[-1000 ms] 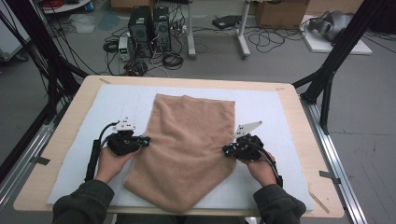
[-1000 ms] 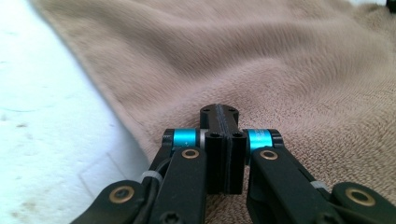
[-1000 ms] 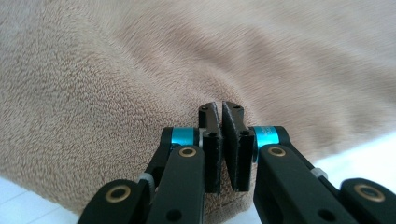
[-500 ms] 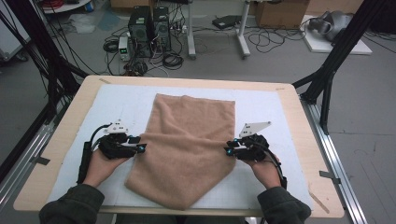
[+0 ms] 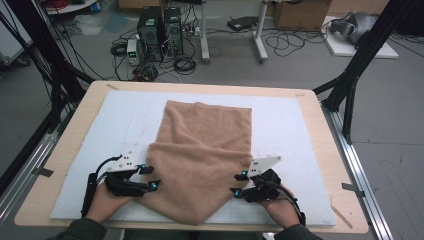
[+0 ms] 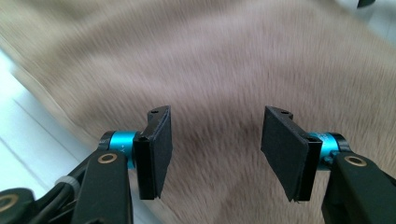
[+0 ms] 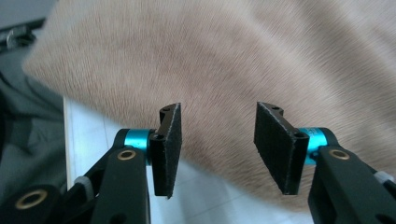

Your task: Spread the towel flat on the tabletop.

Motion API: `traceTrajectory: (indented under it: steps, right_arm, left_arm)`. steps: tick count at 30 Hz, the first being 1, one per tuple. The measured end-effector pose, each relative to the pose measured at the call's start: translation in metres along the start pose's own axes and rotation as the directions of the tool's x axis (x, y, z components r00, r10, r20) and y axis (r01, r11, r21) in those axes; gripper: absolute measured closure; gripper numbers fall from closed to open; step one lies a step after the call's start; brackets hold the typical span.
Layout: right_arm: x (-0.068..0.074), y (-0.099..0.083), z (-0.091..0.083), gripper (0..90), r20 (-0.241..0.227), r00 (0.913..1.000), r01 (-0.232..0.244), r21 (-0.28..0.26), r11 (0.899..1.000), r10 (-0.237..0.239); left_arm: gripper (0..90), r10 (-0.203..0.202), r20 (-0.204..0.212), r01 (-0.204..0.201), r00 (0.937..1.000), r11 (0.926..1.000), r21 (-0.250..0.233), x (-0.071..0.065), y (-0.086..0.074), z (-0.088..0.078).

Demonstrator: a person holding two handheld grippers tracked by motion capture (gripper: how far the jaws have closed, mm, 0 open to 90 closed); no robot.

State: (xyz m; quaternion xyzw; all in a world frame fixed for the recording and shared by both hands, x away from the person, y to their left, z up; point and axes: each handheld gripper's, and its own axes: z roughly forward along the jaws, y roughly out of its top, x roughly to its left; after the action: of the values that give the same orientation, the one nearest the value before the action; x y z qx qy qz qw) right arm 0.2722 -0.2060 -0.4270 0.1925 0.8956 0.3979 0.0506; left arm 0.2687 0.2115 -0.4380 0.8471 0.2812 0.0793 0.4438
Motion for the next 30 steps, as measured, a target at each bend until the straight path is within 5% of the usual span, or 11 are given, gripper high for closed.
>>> traceTrajectory:
  steps: [2,4,9,12,16,19,21,24,26,30]
  right_arm:
    - [0.001,-0.004,0.008,49.9,-0.01,0.9999,-0.008,0.021,1.0,0.009]
    - [0.002,-0.007,0.014,50.7,-0.009,0.9999,-0.009,0.028,1.0,0.009]
    - [-0.002,-0.005,0.017,79.1,-0.028,0.9996,0.004,0.013,1.0,-0.004]
    - [-0.004,0.0,0.017,84.7,-0.055,0.9982,0.025,0.033,0.999,-0.023]
    - [-0.006,0.015,-0.004,84.7,-0.02,0.9977,0.065,-0.017,0.998,-0.066]
    - [-0.019,0.03,-0.024,84.7,0.043,0.9971,0.065,-0.049,0.997,-0.063]
    - [-0.031,0.042,-0.033,84.6,0.107,0.9929,0.06,-0.064,0.996,-0.053]
    - [-0.056,0.057,-0.03,84.3,0.173,0.9845,0.034,-0.052,0.998,-0.024]
    - [-0.074,0.062,-0.02,84.3,0.172,0.9849,-0.013,-0.041,0.999,0.02]
    - [-0.106,0.055,0.005,84.1,0.16,0.9802,-0.118,0.005,0.993,0.116]
  left_arm:
    - [46.7,0.019,0.014,-0.02,0.9997,0.9987,0.048,-0.002,-0.005,0.004]
    - [51.1,0.027,-0.013,-0.027,0.9995,0.9988,0.04,-0.004,-0.007,0.006]
    - [77.7,0.011,-0.039,-0.009,0.9992,0.9993,0.036,-0.006,-0.003,0.009]
    - [83.3,0.009,-0.044,-0.007,0.999,0.9992,0.039,-0.008,0.0,0.008]
    - [83.9,-0.04,-0.009,0.04,0.9991,0.9987,-0.031,-0.005,0.01,-0.004]
    - [83.9,-0.11,0.05,0.114,0.9927,0.988,-0.104,0.004,0.027,-0.008]
    - [84.3,-0.093,-0.004,0.092,0.9956,0.9878,-0.126,0.01,0.044,-0.007]
    - [84.6,-0.11,-0.11,0.093,0.9878,0.9839,-0.152,0.029,0.066,0.001]
    - [84.7,-0.13,-0.178,0.107,0.9753,0.9851,-0.135,0.044,0.075,0.012]
    - [84.7,-0.188,-0.226,0.173,0.9557,0.9811,-0.086,0.072,0.073,0.042]
